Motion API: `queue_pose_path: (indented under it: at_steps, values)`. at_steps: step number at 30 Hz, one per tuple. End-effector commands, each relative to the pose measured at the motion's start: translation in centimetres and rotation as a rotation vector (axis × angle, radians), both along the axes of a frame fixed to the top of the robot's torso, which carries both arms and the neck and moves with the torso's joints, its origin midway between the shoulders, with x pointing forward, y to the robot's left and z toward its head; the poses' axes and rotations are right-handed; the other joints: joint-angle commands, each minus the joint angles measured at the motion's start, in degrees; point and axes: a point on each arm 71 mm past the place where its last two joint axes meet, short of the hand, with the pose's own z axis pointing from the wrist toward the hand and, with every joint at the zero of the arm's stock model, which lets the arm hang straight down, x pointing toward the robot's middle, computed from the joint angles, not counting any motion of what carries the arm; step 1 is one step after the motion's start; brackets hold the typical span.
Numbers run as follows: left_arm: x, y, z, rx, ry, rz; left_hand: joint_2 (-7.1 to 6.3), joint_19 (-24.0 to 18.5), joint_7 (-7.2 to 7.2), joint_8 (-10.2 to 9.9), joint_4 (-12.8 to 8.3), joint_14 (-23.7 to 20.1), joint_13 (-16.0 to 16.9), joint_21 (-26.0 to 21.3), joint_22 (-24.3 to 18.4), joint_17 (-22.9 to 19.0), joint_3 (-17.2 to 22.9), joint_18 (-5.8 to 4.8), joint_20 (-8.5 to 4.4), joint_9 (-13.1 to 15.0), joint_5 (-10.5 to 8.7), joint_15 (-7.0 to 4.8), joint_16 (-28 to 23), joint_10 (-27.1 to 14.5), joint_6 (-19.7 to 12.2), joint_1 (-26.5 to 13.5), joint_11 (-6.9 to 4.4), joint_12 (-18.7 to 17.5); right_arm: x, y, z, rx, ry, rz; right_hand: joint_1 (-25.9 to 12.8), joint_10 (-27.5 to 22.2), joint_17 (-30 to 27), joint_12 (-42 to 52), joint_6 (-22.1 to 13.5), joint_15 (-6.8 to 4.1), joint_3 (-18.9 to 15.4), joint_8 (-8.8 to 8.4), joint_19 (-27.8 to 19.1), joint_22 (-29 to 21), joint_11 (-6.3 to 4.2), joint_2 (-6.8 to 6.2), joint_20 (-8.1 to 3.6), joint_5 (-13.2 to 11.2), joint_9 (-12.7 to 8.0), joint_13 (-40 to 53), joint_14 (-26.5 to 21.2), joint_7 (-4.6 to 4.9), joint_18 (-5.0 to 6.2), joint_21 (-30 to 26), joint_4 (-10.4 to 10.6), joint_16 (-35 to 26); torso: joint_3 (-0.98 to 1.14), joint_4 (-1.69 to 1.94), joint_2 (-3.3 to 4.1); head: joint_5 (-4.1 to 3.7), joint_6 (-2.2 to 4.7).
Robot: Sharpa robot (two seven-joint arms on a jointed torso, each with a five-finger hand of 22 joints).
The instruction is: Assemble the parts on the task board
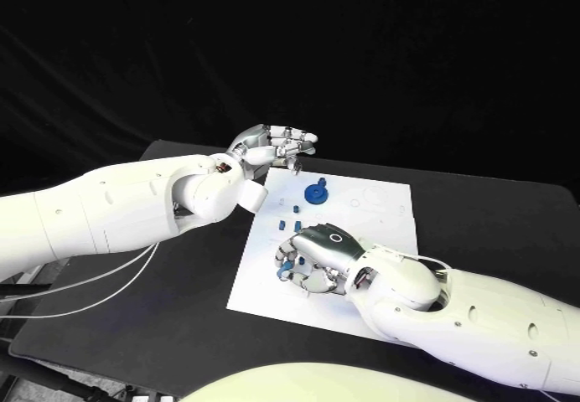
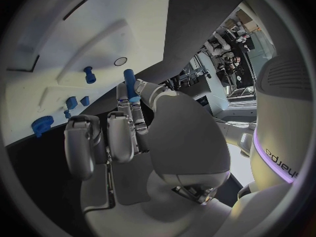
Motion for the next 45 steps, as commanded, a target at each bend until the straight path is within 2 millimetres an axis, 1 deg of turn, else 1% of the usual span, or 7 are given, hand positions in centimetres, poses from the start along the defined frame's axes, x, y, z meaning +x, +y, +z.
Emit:
queue_pose_path:
  at_steps: [1,4,18,36,38,40,45]
  values:
    - [0.0,-0.2,0.1,-0.011,-0.001,-0.012,0.59,-0.18,0.14,-0.23,-0.3,-0.45,0.07,-0.23,0.05,-0.1,0.19,0.29,0.02,0.01,0.33,0.05,-0.26,-0.52,-0.37,0.19,0.06,0.28,-0.1,0.2,-0.4,-0.011,-0.002,0.025,0.47,0.71,-0.06,0.07,0.08,-0.26,0.91,0.22,3.21,12.95,-1.23,0.13,-0.38,0.21,0.07,0.1,1.91,0.29,-0.37,-0.14,-1.22,0.26,0.07,-0.02,0.05,0.35,-0.19]
    - [0.0,-0.2,0.1,-0.011,-0.001,-0.013,0.59,-0.18,0.14,-0.23,-0.3,-0.45,0.07,-0.23,0.05,-0.1,0.19,0.29,0.02,0.01,0.33,0.05,-0.26,-0.52,-0.37,0.19,0.06,0.28,0.0,0.2,-0.8,-0.024,0.002,0.024,0.47,0.71,-0.06,0.07,0.08,-0.26,0.91,0.22,3.21,12.95,-1.23,0.13,-0.38,0.21,0.07,0.1,1.91,0.29,-0.37,-0.14,-1.22,0.26,0.02,-0.07,0.04,0.5,-0.25]
    - [0.0,-0.1,0.1,-0.009,0.001,-0.011,0.6,-0.2,0.13,-0.22,-0.31,-0.45,0.1,-0.29,0.0,-0.1,0.17,0.3,0.02,0.02,0.31,0.05,-0.26,-0.54,-0.36,0.15,0.06,0.36,0.5,-0.2,-1.5,-0.073,-0.001,0.01,0.46,0.7,-0.13,0.06,0.06,-0.25,0.96,0.23,3.17,12.93,-1.22,0.14,-0.38,0.27,0.09,0.12,1.9,0.31,-0.35,-0.21,-1.28,0.23,0.04,-0.03,0.04,0.5,-0.43]
    - [-0.1,0.0,0.1,-0.007,0.003,-0.01,0.6,-0.2,0.13,-0.22,-0.31,-0.45,0.1,-0.29,0.0,-0.1,0.17,0.3,0.02,0.02,0.31,0.05,-0.26,-0.54,-0.36,0.15,0.06,0.36,0.2,0.7,-1.7,-0.117,-0.025,0.02,0.26,0.62,-0.1,0.02,-0.02,-0.2,0.95,0.22,3.17,12.94,-1.16,0.04,-0.35,0.37,0.16,0.17,1.91,0.36,-0.35,-0.21,-1.36,0.26,-0.04,0.0,-0.01,0.38,-0.59]
    - [-0.1,0.0,0.1,-0.007,0.003,-0.01,0.6,-0.2,0.13,-0.22,-0.31,-0.45,0.1,-0.29,0.0,-0.1,0.17,0.3,0.02,0.02,0.31,0.05,-0.26,-0.54,-0.36,0.15,0.06,0.36,0.2,0.8,-1.7,-0.118,-0.026,0.022,0.05,0.51,-0.13,-0.02,-0.14,-0.16,0.92,0.17,3.14,12.92,-1.1,-0.08,-0.33,0.38,0.2,0.2,1.9,0.4,-0.34,-0.28,-1.4,0.26,-0.05,-0.01,-0.03,0.34,-0.58]
    - [-0.1,0.0,0.1,-0.007,0.003,-0.01,0.6,-0.2,0.13,-0.22,-0.31,-0.45,0.1,-0.29,0.0,-0.1,0.17,0.3,0.02,0.02,0.31,0.05,-0.26,-0.54,-0.36,0.15,0.06,0.36,0.2,0.8,-1.7,-0.12,-0.027,0.023,-0.88,-0.34,-0.23,-0.46,-1.68,0.18,0.99,-0.79,3.02,12.86,-0.68,-0.55,-0.13,0.41,-0.04,0.22,1.87,0.95,-0.3,-0.52,-1.32,0.25,-0.05,-0.01,-0.03,0.34,-0.58]
    - [-0.1,0.0,0.1,-0.007,0.003,-0.01,0.6,-0.2,0.13,-0.22,-0.31,-0.45,0.1,-0.29,0.0,-0.1,0.17,0.3,0.02,0.02,0.31,0.05,-0.26,-0.54,-0.36,0.15,0.06,0.36,0.1,0.9,-1.8,-0.125,-0.026,0.022,-2.5,-1.96,-0.74,-1.26,-2.98,0.75,0.9,-1.84,2.69,12.65,0.04,-1.66,0.33,0.61,-0.32,0.13,1.71,1.58,-0.15,-1.2,-1.0,0.03,-0.05,0.0,-0.03,0.24,-0.54]
